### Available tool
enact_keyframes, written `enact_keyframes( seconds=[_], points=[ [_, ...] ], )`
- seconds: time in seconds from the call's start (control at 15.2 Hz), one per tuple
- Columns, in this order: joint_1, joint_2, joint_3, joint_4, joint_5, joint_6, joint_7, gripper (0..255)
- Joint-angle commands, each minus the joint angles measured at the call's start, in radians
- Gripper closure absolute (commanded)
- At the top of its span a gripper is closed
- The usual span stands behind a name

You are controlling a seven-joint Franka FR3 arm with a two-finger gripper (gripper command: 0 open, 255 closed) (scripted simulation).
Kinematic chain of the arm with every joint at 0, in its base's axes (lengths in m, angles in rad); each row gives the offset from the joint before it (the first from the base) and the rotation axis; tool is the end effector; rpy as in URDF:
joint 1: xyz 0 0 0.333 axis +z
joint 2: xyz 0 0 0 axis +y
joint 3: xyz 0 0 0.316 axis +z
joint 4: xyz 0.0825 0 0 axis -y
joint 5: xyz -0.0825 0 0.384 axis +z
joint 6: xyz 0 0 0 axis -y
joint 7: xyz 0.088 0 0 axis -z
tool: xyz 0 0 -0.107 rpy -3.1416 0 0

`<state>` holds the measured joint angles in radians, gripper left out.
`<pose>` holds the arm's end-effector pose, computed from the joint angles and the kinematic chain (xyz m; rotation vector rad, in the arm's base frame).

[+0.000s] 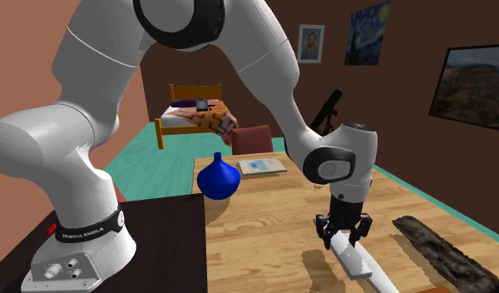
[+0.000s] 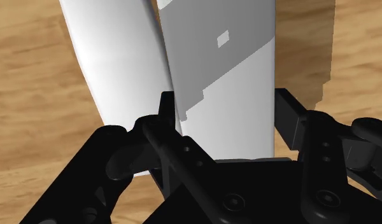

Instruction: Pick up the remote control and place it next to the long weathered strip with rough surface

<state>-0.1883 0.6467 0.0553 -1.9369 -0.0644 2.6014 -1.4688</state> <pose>0.6142 -0.0816 0.1486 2.4126 1.9897 0.0207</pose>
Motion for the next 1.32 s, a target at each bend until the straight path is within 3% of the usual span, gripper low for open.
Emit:
enact_keyframes(
  seconds=[0.0,0.33,0.86,0.92,1.25],
  points=[
    [0.001,0.022,-0.002,0.005,-0.002,0.018,0.001,255],
    [0.005,0.082,-0.006,0.026,-0.005,0.056,0.004,255],
    [0.005,0.082,-0.006,0.026,-0.005,0.056,0.004,255],
    [0.005,0.081,-0.006,0.025,-0.005,0.057,0.004,0],
    [0.005,0.082,-0.006,0.026,-0.005,0.056,0.004,0]
  ],
)
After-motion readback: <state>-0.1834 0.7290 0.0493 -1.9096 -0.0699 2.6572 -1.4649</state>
